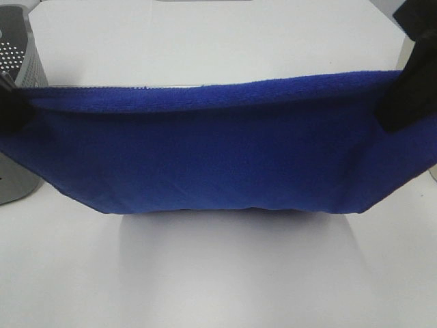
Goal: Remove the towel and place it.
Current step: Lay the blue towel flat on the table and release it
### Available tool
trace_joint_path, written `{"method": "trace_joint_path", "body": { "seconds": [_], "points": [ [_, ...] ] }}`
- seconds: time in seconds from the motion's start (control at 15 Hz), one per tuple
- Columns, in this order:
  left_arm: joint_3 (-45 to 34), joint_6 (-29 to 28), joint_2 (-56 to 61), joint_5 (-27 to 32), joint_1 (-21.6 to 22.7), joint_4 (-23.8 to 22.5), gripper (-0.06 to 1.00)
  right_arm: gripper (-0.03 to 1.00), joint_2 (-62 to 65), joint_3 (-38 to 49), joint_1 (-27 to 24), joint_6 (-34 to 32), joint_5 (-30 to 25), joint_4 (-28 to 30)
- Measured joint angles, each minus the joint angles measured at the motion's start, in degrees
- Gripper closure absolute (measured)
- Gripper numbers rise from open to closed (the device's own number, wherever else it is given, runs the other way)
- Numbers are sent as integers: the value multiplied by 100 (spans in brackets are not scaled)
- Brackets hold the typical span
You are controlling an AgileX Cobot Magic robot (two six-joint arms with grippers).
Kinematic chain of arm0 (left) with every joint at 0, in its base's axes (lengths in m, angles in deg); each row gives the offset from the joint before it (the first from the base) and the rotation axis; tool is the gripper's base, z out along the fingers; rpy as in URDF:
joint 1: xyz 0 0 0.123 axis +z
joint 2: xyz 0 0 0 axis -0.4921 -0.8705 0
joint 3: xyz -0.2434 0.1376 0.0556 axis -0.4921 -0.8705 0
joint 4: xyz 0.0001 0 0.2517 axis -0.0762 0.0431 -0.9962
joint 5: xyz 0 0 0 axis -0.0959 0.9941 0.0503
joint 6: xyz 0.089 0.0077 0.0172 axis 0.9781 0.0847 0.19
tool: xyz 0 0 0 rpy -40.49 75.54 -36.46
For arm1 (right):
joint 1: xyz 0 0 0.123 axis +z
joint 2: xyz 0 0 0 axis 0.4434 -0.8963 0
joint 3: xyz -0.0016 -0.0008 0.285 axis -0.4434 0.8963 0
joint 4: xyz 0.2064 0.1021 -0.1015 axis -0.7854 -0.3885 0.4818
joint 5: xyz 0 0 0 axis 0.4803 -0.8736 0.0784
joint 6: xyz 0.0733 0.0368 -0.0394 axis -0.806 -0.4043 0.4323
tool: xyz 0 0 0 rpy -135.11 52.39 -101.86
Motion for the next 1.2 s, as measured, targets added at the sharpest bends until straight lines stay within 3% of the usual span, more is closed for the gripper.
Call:
{"method": "trace_joint_path", "body": {
  "seconds": [0.47,0.73,1.2],
  "points": [
    [-2280,-120,607,-63,-825,1112,94,95,922,1570,0,-160,-23,-430],
    [-2911,-407,613,-189,-871,1335,94,95,1220,2051,0,-275,-46,-630],
    [-3008,-848,613,-304,-871,1352,94,95,1272,2189,0,-304,-52,-779]
  ]
}}
